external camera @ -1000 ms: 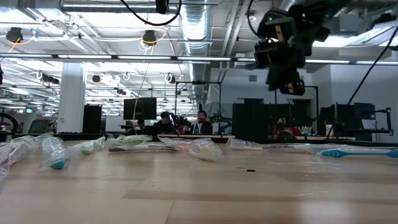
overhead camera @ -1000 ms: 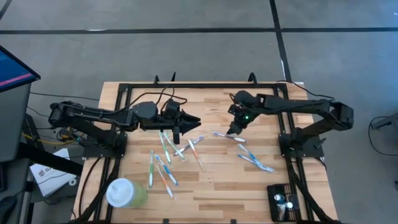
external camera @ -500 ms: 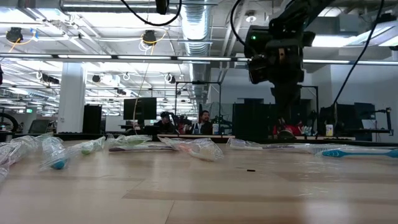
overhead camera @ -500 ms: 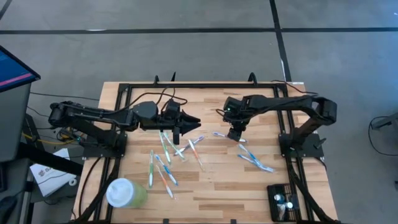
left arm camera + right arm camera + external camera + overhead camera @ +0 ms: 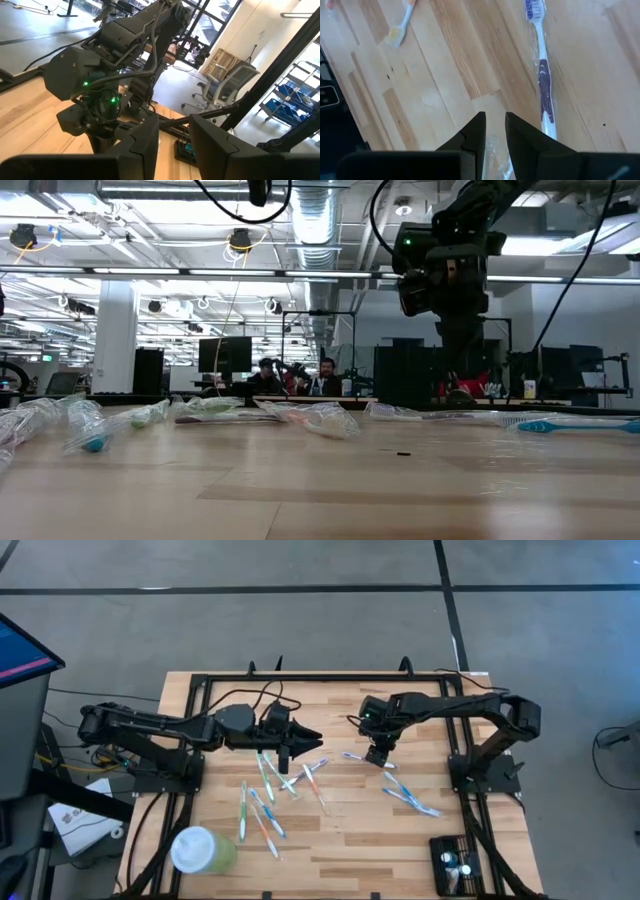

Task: Pick & Place toothbrushing station
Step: Put the right purple toothbrush into the black organizer

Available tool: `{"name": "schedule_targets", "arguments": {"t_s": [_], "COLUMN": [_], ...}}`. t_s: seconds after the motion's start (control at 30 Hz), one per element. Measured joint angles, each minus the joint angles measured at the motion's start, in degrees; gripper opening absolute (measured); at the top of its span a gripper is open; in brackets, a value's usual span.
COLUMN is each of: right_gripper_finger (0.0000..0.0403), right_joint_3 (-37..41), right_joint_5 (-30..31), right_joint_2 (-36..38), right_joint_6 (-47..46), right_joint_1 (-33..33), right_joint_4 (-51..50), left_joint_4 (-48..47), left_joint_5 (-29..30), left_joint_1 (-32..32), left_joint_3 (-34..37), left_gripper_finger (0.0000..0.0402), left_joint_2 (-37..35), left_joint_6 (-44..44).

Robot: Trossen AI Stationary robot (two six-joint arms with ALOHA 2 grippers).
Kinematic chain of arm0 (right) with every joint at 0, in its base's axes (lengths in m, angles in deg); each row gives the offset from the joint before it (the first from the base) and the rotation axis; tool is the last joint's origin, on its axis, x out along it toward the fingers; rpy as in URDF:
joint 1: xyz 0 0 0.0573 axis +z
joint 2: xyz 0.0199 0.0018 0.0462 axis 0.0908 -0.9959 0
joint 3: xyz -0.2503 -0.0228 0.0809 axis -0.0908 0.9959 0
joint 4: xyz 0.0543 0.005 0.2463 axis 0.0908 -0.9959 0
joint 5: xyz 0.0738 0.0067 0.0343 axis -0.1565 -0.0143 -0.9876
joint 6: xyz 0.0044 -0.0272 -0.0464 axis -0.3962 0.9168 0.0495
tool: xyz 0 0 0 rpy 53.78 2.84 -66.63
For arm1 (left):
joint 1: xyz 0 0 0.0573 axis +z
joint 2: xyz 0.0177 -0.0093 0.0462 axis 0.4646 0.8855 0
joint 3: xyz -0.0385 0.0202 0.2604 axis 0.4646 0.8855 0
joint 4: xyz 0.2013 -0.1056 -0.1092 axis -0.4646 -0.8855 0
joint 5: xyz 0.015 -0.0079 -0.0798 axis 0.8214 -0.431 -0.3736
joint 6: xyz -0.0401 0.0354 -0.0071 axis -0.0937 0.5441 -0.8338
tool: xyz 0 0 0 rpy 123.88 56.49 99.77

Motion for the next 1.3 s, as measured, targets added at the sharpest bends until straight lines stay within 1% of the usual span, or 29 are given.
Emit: {"name": "schedule_targets", "arguments": {"t_s": [0.47, 0.63, 0.9, 0.97, 1.1, 1.3], "right_gripper_finger": [0.0065, 0.0065, 0.0065, 0.0065, 0.0066, 0.0066], "right_joint_3": [0.00, 0.00, 0.00, 0.00, 0.00, 0.00], "right_joint_5": [-0.07, 1.60, 1.33, 1.00, -2.10, -3.11], "right_joint_2": [0.00, 0.00, 0.00, 0.00, 0.00, 0.00], "right_joint_6": [-1.00, -1.35, -2.49, -2.57, -5.98, -5.81], "right_joint_1": [0.39, 0.39, 0.39, 0.39, -0.26, -1.39], "right_joint_4": [-0.50, -1.01, -1.39, -1.69, -1.93, -0.78], "left_joint_4": [-2.18, -2.89, -2.88, -2.86, -2.86, -2.86], "left_joint_5": [-0.02, -0.02, -0.02, -0.02, -0.02, -0.02], "left_joint_1": [0.00, 0.00, 0.00, 0.00, 0.00, 0.00], "left_joint_3": [0.00, 0.00, 0.00, 0.00, 0.00, 0.00], "left_gripper_finger": [0.0104, 0.0104, 0.0104, 0.0104, 0.0104, 0.0104], "left_joint_2": [0.01, 0.00, 0.01, -0.01, 0.00, 0.01], "left_joint_6": [-0.02, -0.04, -0.04, -0.04, -0.04, -0.04]}}
